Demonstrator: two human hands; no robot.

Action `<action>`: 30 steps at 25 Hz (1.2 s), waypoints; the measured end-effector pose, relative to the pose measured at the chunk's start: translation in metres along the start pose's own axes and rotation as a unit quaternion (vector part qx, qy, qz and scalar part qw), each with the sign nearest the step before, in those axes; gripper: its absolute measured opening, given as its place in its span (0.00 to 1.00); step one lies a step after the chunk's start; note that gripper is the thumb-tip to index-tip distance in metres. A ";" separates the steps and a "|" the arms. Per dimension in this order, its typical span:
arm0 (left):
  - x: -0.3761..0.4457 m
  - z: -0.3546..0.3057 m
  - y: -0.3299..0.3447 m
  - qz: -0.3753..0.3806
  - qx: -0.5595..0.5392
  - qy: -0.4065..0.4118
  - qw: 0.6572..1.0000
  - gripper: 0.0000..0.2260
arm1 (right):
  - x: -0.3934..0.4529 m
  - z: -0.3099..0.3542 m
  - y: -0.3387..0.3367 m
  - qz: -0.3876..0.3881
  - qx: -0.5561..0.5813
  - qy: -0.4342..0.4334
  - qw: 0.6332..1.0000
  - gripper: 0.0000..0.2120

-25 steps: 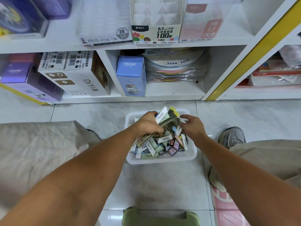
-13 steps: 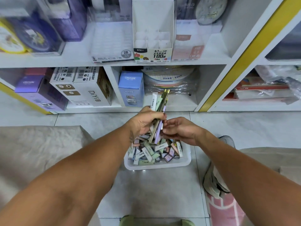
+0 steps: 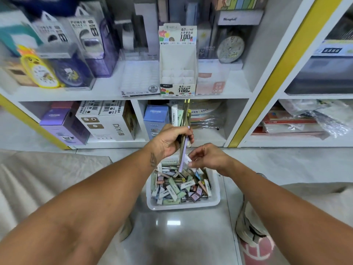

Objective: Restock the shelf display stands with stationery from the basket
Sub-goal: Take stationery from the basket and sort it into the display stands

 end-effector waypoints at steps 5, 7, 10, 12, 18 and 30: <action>-0.024 -0.058 0.012 0.014 0.064 0.010 0.998 0.03 | -0.020 0.063 -0.025 -0.027 0.014 -0.065 0.997 0.21; -0.034 -0.080 0.014 0.014 0.095 0.014 0.995 0.04 | -0.027 0.096 -0.029 -0.018 0.008 -0.099 0.995 0.25; -0.043 -0.106 0.016 0.004 0.136 0.019 0.991 0.08 | -0.036 0.141 -0.043 -0.054 -0.033 -0.144 0.988 0.16; -0.045 -0.114 0.015 -0.007 0.157 0.008 0.988 0.10 | -0.040 0.161 -0.056 -0.089 -0.045 -0.158 0.982 0.11; -0.045 -0.138 0.026 -0.001 0.172 0.002 0.985 0.11 | -0.050 0.214 -0.108 -0.201 -0.020 -0.194 0.960 0.09; -0.006 -0.194 0.013 -0.033 0.083 0.008 0.996 0.08 | -0.004 0.274 -0.132 -0.190 -0.054 -0.206 0.958 0.14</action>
Point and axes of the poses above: each hand's wrist, its own x-axis towards the middle knuckle, its own y-axis out of the palm, z = x × y, the point moved 10 cm from there along x, towards the middle knuckle, and after that the axes turned 9 degrees about z, right-handed, at the moved point
